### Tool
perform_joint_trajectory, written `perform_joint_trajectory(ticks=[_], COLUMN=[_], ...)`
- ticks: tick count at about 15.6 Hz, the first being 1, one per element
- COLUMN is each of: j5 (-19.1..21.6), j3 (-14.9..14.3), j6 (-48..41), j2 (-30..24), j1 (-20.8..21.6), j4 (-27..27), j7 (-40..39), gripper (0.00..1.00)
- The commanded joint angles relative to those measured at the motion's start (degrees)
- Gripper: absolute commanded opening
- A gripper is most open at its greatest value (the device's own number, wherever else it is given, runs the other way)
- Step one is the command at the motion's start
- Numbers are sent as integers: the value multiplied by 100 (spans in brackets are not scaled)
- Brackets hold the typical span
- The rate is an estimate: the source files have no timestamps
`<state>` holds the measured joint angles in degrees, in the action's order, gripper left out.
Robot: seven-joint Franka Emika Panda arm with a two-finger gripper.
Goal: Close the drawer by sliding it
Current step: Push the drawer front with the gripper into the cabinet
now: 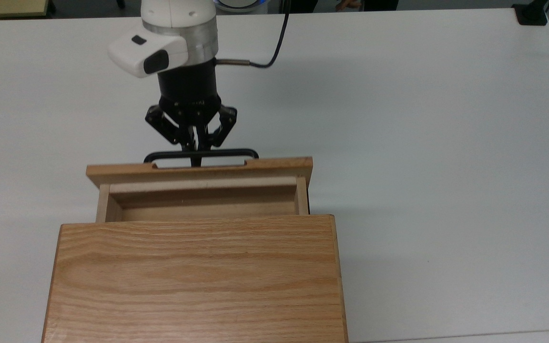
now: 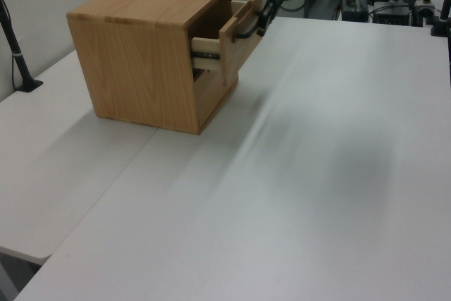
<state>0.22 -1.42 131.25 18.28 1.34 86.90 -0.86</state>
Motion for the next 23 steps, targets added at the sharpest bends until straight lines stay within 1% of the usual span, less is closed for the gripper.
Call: perform_joint_trajectory(ticks=[1,3,5,7,10,15,16,18,20,22,23], j5=[127,127,136,136,136,92,75,48,-57,-101,-101], j3=[27,36,45,54,54,45,45,45,45,45,45], j6=[882,1444,2112,2518,2791,2792,2740,2600,2179,1268,480], j2=[570,782,897,976,994,976,907,661,354,116,-50], j1=[7,7,15,16,16,16,16,16,24,42,42], j4=[-454,-569,-560,-560,-525,-490,-403,-26,343,459,459], j7=[51,51,51,59,51,33,-2,-28,-37,-28,-20], gripper=[0,0,0,0,0,0,0,0,0,0,0])
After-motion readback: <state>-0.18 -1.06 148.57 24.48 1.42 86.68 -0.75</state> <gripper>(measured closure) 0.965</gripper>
